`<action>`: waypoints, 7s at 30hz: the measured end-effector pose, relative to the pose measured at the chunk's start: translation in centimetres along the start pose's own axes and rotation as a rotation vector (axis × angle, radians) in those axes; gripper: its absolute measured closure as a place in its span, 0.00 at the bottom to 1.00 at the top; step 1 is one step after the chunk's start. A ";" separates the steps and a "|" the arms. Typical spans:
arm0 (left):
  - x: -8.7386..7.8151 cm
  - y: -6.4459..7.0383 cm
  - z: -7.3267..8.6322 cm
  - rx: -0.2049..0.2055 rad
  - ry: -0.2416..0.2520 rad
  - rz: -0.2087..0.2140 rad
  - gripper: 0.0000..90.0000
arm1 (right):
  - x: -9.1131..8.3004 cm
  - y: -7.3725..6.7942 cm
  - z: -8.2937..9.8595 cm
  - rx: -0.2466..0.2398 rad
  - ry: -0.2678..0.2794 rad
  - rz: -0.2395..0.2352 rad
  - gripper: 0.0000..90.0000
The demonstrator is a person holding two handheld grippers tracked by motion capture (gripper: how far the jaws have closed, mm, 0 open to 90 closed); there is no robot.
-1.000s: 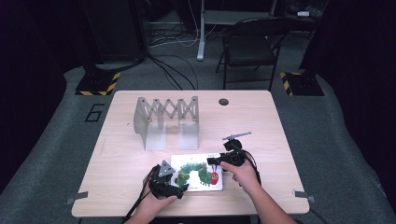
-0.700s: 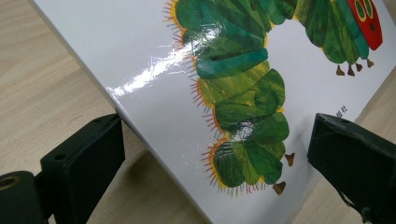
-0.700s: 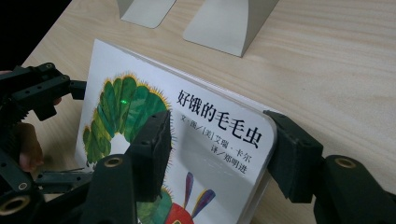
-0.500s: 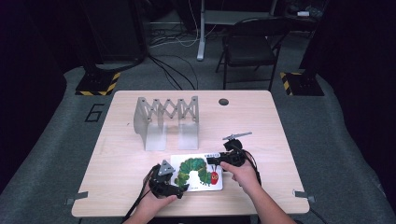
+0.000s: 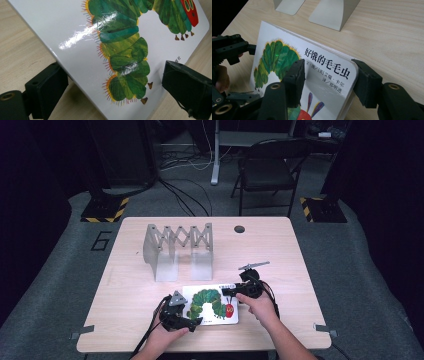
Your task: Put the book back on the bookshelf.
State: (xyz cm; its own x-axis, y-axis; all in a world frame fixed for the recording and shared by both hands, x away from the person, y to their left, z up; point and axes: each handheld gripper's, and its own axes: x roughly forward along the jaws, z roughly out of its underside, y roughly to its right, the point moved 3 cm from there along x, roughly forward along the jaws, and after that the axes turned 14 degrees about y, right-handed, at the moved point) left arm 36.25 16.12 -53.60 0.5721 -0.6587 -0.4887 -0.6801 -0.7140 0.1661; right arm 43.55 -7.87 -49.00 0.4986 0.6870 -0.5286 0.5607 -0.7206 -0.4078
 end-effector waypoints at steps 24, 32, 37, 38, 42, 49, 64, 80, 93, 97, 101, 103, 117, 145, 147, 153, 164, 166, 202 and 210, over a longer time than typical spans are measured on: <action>-0.8 -0.4 -0.4 -0.019 0.027 -0.030 0.20 | -0.2 -0.3 -0.2 -0.030 0.005 0.008 0.53; -1.1 -0.7 -0.7 -0.019 0.049 -0.049 0.26 | -0.3 -0.6 -0.5 -0.038 0.017 0.008 0.55; -1.4 -0.9 -0.8 -0.020 0.053 -0.057 0.29 | -0.5 -0.8 -0.6 -0.032 0.014 0.014 0.57; -1.4 -0.9 -0.8 -0.037 0.054 -0.057 0.30 | -0.5 -0.9 -0.6 -0.036 0.018 0.012 0.57; -1.6 -1.0 -1.1 -0.052 0.064 -0.066 0.34 | -0.6 -1.2 -0.7 -0.040 0.019 0.022 0.58; -2.2 -1.1 -1.4 -0.057 0.066 -0.085 0.38 | -0.9 -2.2 -1.0 -0.085 0.026 0.039 0.58; -3.7 -1.8 -2.6 -0.050 0.119 -0.142 0.54 | -2.1 -4.0 -1.9 -0.127 0.075 0.014 0.59; -4.3 -1.8 -2.8 0.057 0.127 -0.164 0.62 | -1.9 -4.7 -1.9 -0.183 0.082 -0.008 0.45; -4.7 -1.6 -2.5 0.087 0.103 -0.102 0.58 | -1.1 -3.5 -0.7 -0.183 0.017 -0.014 0.41; -4.9 -1.5 -2.6 0.083 0.109 -0.077 0.58 | -1.0 -2.9 -0.5 -0.176 0.015 -0.020 0.42; -5.4 -1.3 -3.1 0.088 0.140 -0.067 0.57 | -0.8 -2.4 -0.4 -0.172 0.000 -0.025 0.43; -5.5 -1.3 -3.2 0.086 0.146 -0.065 0.58 | -0.7 -2.3 -0.2 -0.166 -0.011 -0.018 0.43; -5.5 -0.2 -3.3 0.123 0.127 -0.017 0.65 | -0.6 -1.3 0.1 -0.172 -0.021 0.020 0.42; -2.4 -0.2 -4.7 0.137 0.153 0.033 0.55 | -1.7 -0.2 0.7 -0.109 0.038 0.078 0.50; -2.2 0.0 -4.8 0.147 0.147 0.037 0.56 | -1.6 -0.2 0.8 -0.113 0.039 0.078 0.51; -1.5 0.1 -4.8 0.158 0.145 0.023 0.56 | -1.5 -0.4 0.9 -0.116 0.028 0.086 0.52; -0.8 -0.1 -5.1 0.142 0.138 0.048 0.57 | -1.2 -0.4 0.9 -0.112 0.025 0.086 0.54; -0.7 -0.1 -5.1 0.140 0.137 0.049 0.58 | -1.2 -0.3 0.8 -0.111 0.025 0.086 0.54; -0.3 2.0 -4.9 0.236 0.099 0.102 0.84 | -0.9 -0.1 0.9 -0.094 0.028 0.071 0.53; -0.4 2.1 -4.8 0.238 0.104 0.101 0.84 | -1.0 0.0 1.0 -0.104 0.027 0.067 0.53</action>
State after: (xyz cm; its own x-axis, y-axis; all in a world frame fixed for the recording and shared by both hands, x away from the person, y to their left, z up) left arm 36.84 13.75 -48.95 0.5312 -0.7535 -0.3874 -0.8177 -0.5756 -0.0018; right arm 42.41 -8.61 -49.18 0.5543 0.6407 -0.5312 0.5900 -0.7527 -0.2922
